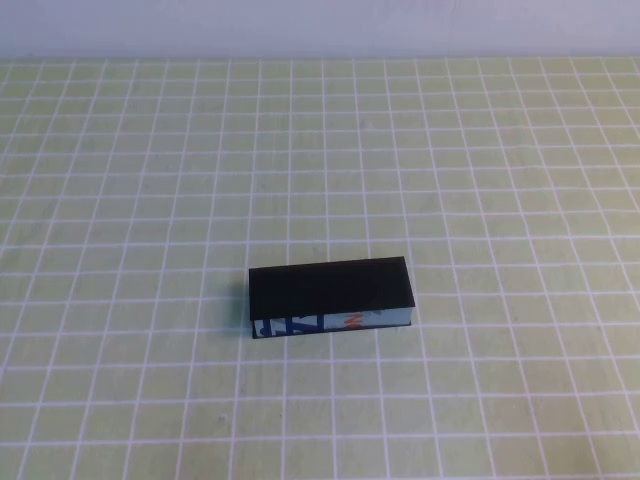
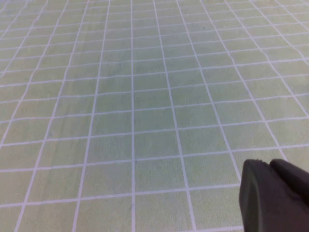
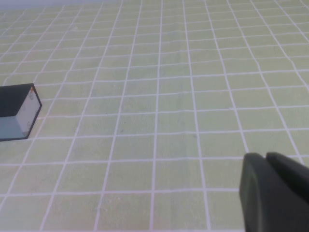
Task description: Take glasses out of glasses case
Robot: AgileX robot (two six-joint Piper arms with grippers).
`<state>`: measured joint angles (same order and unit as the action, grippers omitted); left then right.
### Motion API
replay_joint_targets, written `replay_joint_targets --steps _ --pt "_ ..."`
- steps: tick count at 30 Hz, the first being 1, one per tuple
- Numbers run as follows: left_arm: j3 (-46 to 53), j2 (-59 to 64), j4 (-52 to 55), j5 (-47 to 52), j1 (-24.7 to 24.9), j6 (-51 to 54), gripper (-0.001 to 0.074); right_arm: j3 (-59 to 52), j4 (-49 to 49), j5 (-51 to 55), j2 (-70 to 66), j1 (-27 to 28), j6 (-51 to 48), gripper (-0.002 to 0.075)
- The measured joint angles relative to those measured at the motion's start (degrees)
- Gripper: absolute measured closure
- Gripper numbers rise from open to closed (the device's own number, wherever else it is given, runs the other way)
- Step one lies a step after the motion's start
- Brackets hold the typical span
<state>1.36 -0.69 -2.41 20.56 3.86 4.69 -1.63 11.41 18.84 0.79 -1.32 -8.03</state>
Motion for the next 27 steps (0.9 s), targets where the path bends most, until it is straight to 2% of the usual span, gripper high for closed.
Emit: replay_joint_targets --steps 27 --pt "0.0 0.0 1.4 -0.6 0.0 0.0 0.0739 0.0 0.0 0.0 0.0 0.0 0.0 0.0743"
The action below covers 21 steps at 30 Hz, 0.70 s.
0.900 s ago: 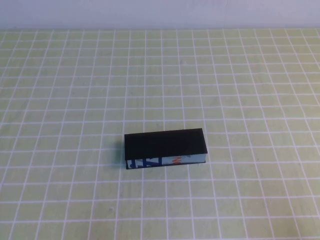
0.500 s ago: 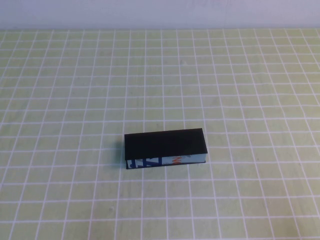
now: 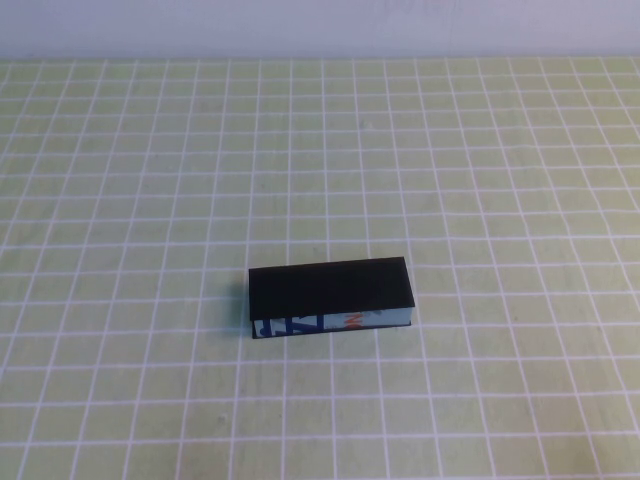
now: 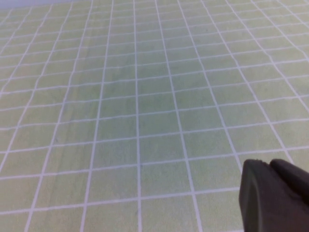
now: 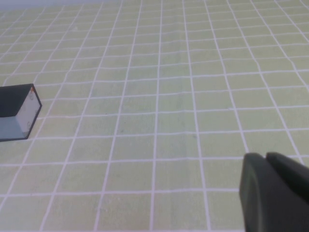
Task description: Take glasses out of glasses case
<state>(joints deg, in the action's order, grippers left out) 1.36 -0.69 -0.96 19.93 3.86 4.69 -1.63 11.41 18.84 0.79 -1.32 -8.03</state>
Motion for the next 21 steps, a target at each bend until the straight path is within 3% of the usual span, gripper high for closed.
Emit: replay_joint_targets --steps 5,14,21 --pt "0.0 0.0 -2.6 -1.1 0.0 0.0 0.0739 0.0 0.0 0.0 0.0 0.0 0.0 0.0743" --pt "0.0 0.0 -30.3 -10.0 0.0 0.0 0.0739 0.0 0.0 0.0 0.0 0.0 0.0 0.0743" --pt "-0.5 0.1 -39.7 -11.6 0.0 -0.7 0.0739 0.0 0.0 0.0 0.0 0.0 0.0 0.0743"
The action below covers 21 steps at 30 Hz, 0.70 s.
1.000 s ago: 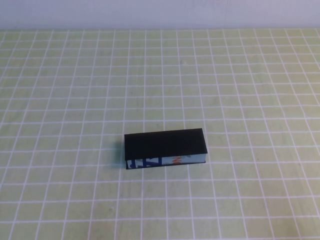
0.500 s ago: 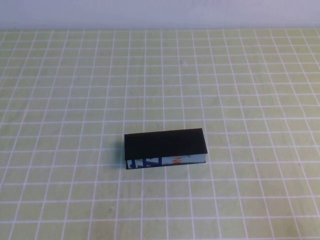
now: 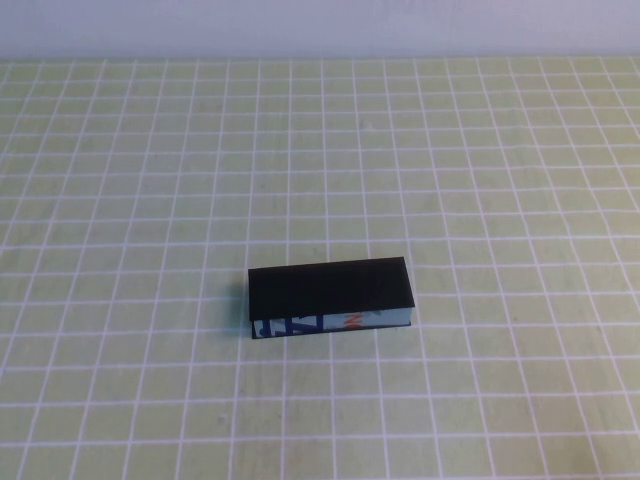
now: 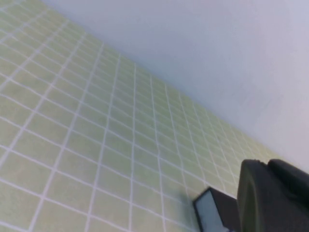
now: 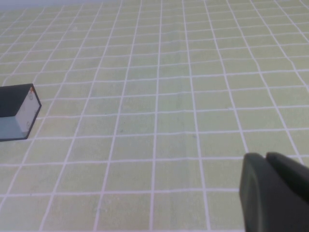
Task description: Take glasses out of glasses case
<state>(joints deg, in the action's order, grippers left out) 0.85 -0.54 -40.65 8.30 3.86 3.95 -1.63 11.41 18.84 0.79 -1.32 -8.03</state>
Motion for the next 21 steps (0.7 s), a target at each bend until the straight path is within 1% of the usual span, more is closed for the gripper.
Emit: replay_joint_targets --steps 3,6,8,11,16,21 --pt "-4.9 3.6 -0.5 7.3 0.0 -0.1 0.0739 0.0 0.1 0.0 0.0 0.0 0.0 0.0743" --pt "-12.7 11.0 0.9 15.6 0.0 2.0 0.0739 0.0 0.1 0.0 0.0 0.0 0.0 0.0743" --pt "-18.4 17.1 2.1 21.1 0.0 4.6 0.0739 0.0 0.1 0.0 0.0 0.0 0.0 0.0743" --pt "-25.9 27.8 2.7 28.5 0.0 11.9 0.0739 0.0 0.2 0.0 0.0 0.0 0.0 0.0743" --pt "-36.9 43.9 1.4 33.2 0.0 22.7 0.0739 0.0 0.2 0.0 0.0 0.0 0.0 0.0743" --pt "-47.4 60.0 -5.5 35.7 0.0 32.5 0.0739 0.0 0.2 0.0 0.0 0.0 0.0 0.0743"
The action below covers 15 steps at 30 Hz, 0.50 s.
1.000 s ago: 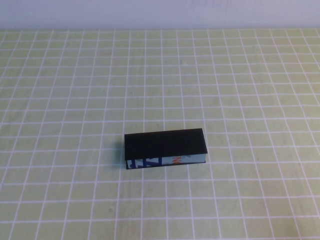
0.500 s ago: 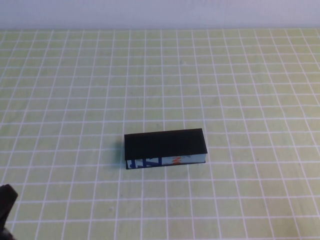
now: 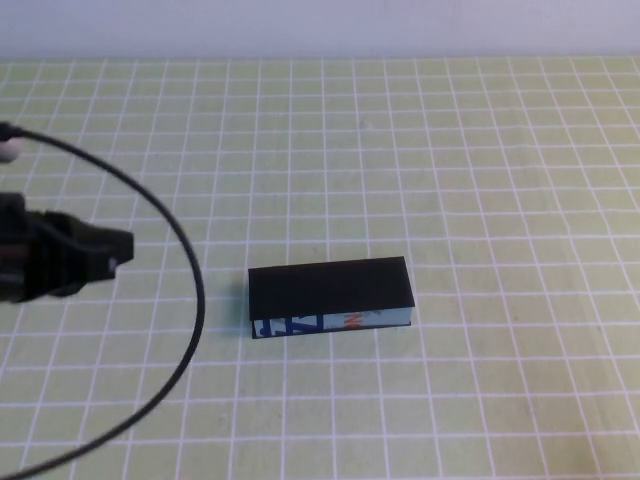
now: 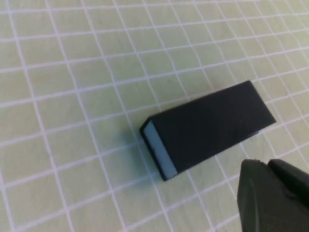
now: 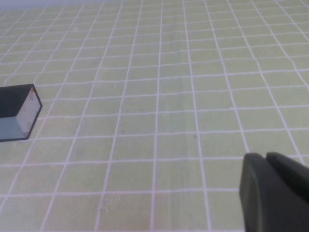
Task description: Take glasses out of glasses case
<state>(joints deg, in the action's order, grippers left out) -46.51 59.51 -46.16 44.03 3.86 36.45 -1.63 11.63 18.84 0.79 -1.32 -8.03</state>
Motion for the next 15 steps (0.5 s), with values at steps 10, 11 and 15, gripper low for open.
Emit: replay_joint_targets --steps 10,11,15 --pt "-13.3 22.5 -14.4 0.0 0.0 16.8 0.0739 0.0 0.0 0.0 0.0 0.0 0.0 0.0743" --pt "-14.0 23.8 -15.2 -0.2 0.0 17.9 0.0739 0.0 0.0 0.0 0.0 0.0 0.0 0.0743" --pt "-16.5 28.8 -18.5 -0.2 0.3 20.6 0.0739 0.0 0.1 0.0 0.0 0.0 0.0 0.0743"
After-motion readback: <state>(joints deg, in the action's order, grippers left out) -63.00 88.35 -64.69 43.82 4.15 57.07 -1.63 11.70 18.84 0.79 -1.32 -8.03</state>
